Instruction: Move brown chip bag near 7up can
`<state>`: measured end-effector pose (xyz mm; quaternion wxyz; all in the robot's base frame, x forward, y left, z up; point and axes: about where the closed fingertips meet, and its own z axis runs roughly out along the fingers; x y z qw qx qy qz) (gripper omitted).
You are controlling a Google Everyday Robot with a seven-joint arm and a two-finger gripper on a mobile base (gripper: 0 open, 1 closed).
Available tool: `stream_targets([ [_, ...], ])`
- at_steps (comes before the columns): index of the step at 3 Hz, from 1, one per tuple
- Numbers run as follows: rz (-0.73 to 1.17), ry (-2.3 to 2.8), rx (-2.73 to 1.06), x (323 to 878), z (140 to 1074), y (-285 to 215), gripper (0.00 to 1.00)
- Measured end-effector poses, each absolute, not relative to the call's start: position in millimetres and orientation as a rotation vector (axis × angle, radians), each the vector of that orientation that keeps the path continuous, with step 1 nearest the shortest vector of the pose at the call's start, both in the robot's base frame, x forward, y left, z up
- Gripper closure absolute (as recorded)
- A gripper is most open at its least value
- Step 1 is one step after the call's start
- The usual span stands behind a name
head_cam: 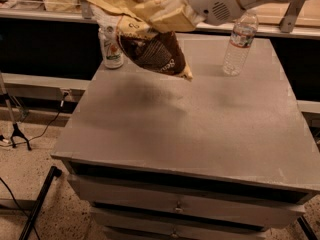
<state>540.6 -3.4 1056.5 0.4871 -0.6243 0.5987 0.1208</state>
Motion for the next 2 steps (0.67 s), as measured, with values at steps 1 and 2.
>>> stream_targets([
  [1,0.282,1.383,-1.513,558.8,1060.0,-7.0,1.0],
  [2,0.26,1.284,-1.529,584.5,1057.5,-8.5,1.0],
])
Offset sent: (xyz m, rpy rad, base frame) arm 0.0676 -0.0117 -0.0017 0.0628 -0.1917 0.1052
